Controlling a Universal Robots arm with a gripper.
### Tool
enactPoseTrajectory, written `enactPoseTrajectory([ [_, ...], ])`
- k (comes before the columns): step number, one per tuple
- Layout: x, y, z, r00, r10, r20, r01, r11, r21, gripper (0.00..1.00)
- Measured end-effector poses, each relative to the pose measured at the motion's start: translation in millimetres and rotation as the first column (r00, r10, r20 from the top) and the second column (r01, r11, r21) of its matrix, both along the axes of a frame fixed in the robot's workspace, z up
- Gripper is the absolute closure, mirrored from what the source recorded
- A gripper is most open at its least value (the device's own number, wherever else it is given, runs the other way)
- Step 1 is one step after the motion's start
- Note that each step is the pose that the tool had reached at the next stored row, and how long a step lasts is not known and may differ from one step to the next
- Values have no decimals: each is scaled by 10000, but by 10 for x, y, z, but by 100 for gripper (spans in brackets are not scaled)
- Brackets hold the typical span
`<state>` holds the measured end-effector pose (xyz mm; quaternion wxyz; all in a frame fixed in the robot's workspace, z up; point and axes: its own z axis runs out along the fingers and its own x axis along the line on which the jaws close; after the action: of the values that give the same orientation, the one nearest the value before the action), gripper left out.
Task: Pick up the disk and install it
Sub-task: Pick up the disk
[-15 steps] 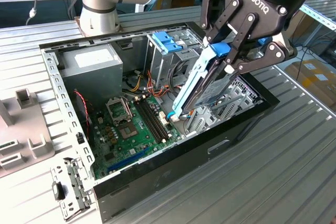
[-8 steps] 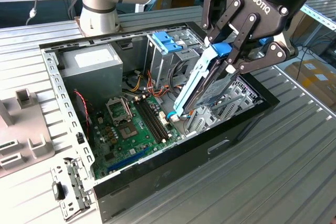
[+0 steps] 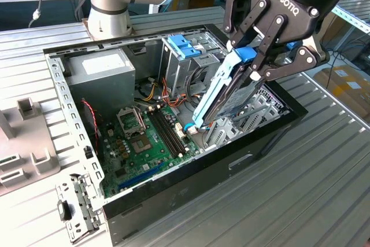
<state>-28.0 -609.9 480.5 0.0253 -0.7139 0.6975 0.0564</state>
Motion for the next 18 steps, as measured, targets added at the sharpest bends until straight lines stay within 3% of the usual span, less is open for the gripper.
enactPoseTrajectory([
  [18, 64, 0, -16, 10000, 0, 0, 0, 10000, -12, 63],
])
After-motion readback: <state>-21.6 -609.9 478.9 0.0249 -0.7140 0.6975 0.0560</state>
